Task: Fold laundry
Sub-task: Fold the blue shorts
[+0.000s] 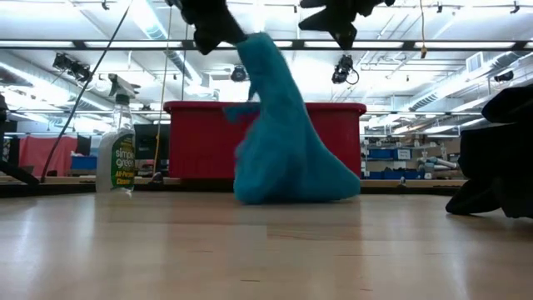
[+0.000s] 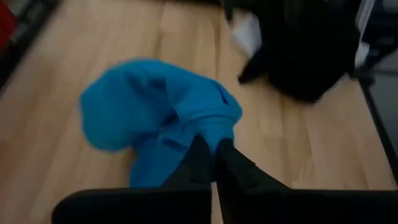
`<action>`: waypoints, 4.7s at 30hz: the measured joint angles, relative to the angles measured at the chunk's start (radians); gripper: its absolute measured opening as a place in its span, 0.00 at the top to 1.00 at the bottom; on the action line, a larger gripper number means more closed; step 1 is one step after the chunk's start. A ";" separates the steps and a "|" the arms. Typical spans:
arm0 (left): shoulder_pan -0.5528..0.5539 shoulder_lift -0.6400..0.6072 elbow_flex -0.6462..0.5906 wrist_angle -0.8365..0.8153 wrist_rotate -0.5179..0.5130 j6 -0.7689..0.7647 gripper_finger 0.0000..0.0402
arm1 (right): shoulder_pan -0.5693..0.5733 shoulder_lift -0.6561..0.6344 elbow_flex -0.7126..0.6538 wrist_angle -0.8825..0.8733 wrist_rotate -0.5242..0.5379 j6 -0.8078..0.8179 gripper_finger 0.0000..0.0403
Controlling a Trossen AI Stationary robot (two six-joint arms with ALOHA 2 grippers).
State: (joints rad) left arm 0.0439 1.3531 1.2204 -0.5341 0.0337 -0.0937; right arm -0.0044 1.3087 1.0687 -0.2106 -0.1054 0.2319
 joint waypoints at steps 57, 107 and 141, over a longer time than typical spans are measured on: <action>-0.112 0.076 -0.003 0.018 -0.059 -0.058 0.97 | -0.133 0.374 0.301 -0.188 -0.527 -0.015 0.44; -0.213 -0.338 -0.549 0.637 -0.286 -0.599 0.61 | -0.130 0.123 0.300 -0.061 -0.437 -0.269 0.94; -0.207 -0.059 -0.823 1.746 -0.355 -0.846 0.40 | -0.215 -0.002 0.300 0.389 -0.677 0.065 0.93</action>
State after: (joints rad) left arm -0.1631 1.2944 0.3972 1.2124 -0.3218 -0.9402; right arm -0.2195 1.3069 1.3691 0.1787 -0.7820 0.2972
